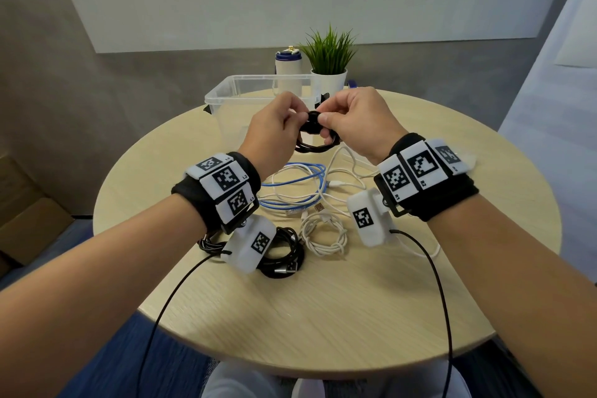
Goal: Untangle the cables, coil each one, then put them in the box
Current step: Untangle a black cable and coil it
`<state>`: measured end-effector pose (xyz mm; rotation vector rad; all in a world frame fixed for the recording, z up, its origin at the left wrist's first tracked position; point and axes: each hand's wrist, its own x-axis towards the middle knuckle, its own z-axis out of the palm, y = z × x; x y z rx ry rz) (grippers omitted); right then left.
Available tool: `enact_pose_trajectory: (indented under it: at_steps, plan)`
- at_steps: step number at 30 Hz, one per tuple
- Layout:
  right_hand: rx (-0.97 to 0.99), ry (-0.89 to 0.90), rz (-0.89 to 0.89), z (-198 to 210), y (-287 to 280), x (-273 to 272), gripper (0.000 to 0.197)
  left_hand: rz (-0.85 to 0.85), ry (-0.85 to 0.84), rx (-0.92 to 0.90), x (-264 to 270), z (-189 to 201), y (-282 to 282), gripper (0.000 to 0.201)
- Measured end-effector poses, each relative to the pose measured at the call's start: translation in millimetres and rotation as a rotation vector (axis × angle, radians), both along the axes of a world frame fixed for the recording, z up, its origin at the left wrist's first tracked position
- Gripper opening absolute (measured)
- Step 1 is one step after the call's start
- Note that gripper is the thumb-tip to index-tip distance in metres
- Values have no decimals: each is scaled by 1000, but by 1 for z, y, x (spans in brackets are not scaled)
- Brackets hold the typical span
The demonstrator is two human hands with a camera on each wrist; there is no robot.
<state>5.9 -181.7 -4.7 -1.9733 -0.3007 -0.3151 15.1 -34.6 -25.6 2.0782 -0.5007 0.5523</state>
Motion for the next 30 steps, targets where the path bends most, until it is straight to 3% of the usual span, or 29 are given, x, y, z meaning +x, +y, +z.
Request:
enact_pose_trajectory:
  at_steps: [10, 15, 22, 30]
  plan:
    - [51, -14, -2, 0, 3, 1, 13, 1, 17, 2, 1, 6, 0, 11]
    - [72, 6, 12, 0, 0, 2, 12, -49, 162, -83, -1, 7, 1, 13]
    - [64, 37, 40, 2, -4, 1, 13, -218, 414, -368, -6, 11, 2, 21]
    - [-44, 35, 42, -2, -8, 2, 20, -234, 534, -426, -5, 13, 6, 19]
